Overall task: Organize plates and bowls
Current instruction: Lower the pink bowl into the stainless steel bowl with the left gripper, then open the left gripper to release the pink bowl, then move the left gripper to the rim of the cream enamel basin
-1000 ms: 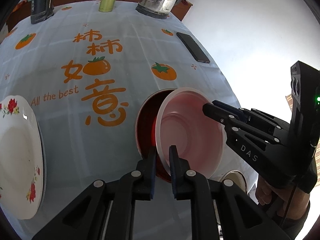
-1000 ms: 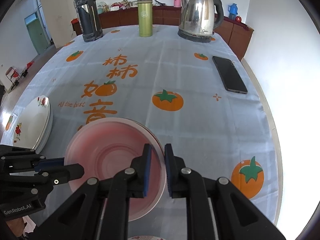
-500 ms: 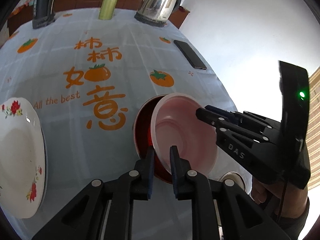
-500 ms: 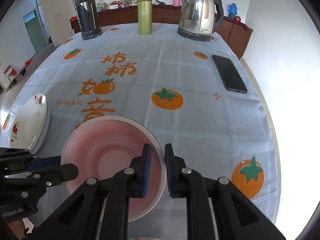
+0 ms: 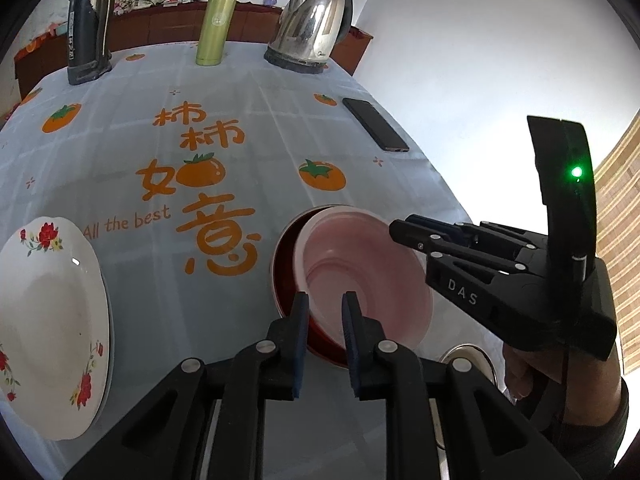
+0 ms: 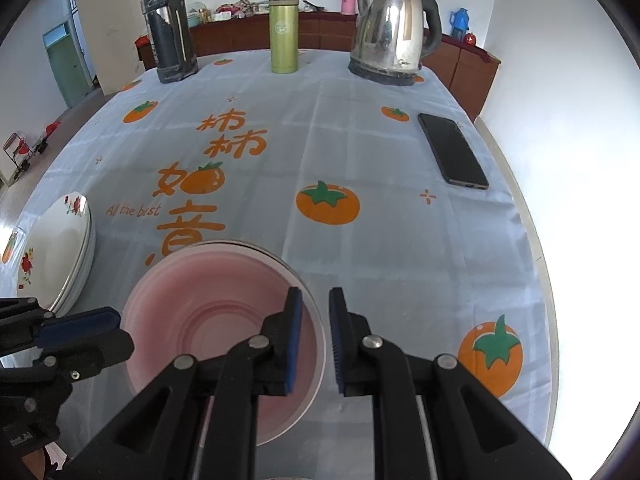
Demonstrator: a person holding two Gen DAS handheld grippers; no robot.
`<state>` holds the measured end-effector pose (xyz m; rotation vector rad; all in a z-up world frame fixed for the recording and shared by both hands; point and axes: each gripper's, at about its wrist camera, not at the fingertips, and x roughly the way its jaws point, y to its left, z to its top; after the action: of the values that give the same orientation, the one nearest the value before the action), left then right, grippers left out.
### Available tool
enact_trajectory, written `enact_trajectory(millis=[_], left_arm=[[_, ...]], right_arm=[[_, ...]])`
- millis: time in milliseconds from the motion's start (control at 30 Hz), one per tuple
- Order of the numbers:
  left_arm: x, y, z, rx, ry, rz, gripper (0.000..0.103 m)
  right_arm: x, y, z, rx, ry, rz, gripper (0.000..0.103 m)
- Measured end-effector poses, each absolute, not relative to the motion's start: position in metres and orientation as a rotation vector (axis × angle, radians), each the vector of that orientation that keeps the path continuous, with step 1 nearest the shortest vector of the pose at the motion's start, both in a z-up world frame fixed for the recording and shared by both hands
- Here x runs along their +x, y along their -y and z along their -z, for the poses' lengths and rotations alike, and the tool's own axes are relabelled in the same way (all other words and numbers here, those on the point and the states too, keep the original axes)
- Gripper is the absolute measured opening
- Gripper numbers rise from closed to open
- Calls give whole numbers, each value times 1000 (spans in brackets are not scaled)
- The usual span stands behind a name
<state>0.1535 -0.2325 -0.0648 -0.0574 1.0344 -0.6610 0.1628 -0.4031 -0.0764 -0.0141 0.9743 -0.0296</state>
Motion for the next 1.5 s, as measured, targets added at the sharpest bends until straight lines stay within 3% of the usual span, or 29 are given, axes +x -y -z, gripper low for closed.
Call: enact_trajectory(millis=[167,267,500,933,1500], left_arm=[[146,229,58,-53,-995,655,34],[140,226,53,-44,-965,652,43],[131,223,53,-39,-955,655,43],[111,224,53,-17,-929,665,43],[64,254,70,53,-964,760,43]], right_arm=[[159,403,72,-2,-955,32,15],[153,403,65,19,-931,30,24],[133,392,56,21,-895,18,36],[67,386,39,93,-802,34,42],[-12,424,64,142,-841,178,43]])
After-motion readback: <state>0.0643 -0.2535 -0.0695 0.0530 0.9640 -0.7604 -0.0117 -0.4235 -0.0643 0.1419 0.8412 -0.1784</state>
